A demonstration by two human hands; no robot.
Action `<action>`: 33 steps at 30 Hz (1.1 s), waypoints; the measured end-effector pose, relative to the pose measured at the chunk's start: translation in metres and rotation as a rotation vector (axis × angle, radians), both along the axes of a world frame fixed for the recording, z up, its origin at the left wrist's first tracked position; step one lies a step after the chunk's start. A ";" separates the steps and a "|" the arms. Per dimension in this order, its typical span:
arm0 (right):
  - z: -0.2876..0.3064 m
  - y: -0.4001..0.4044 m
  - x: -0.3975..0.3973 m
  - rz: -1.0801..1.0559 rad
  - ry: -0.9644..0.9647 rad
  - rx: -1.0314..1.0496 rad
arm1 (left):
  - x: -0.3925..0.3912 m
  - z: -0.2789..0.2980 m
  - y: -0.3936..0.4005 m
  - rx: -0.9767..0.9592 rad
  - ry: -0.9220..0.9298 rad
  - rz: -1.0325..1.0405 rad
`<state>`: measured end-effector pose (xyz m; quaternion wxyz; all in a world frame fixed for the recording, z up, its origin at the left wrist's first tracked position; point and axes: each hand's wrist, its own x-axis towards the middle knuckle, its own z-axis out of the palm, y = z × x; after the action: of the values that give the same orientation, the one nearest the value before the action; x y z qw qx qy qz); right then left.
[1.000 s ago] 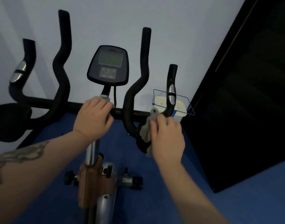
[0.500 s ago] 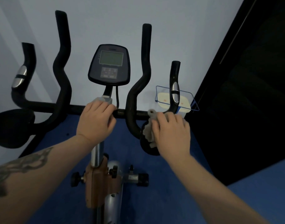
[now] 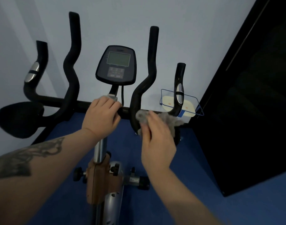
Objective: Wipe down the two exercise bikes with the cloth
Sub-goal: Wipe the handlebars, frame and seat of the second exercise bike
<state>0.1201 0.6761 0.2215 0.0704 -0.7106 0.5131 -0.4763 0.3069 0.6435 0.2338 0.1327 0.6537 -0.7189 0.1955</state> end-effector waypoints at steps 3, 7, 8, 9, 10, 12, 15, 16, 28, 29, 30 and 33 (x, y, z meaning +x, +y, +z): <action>-0.014 0.020 -0.010 0.085 0.111 -0.135 | 0.001 -0.001 0.001 -0.004 -0.002 0.003; 0.014 -0.025 -0.007 0.154 0.227 -0.048 | 0.000 0.001 0.001 0.014 -0.005 -0.008; 0.019 -0.028 -0.005 0.165 0.250 -0.016 | 0.000 0.001 0.001 0.015 -0.006 -0.005; 0.021 -0.029 -0.006 0.192 0.302 -0.024 | 0.000 0.000 0.001 0.013 -0.003 -0.005; 0.021 -0.031 -0.011 0.249 0.382 -0.044 | 0.002 -0.001 0.001 0.009 0.001 -0.010; 0.033 -0.046 -0.023 0.435 0.566 0.026 | 0.003 -0.001 0.002 0.007 0.007 -0.036; 0.062 -0.073 -0.028 0.497 0.619 0.363 | 0.005 0.000 0.001 0.006 0.005 -0.062; 0.064 -0.078 -0.032 0.424 0.556 0.462 | 0.006 0.000 0.001 0.000 0.010 -0.062; 0.005 -0.011 -0.046 -0.128 0.079 0.331 | 0.007 -0.005 -0.002 -0.093 0.048 -0.097; 0.001 -0.004 -0.045 -0.147 0.046 0.330 | 0.007 -0.006 -0.002 -0.094 0.049 -0.100; -0.002 -0.001 -0.044 -0.157 0.013 0.315 | 0.008 -0.007 -0.003 -0.097 0.048 -0.099; 0.008 -0.016 -0.035 -0.247 0.150 0.154 | 0.010 -0.008 -0.003 -0.118 0.041 -0.105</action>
<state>0.0846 0.6606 0.2295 0.0269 -0.6683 0.6353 -0.3861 0.3168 0.6401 0.2258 0.1959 0.6102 -0.7364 0.2169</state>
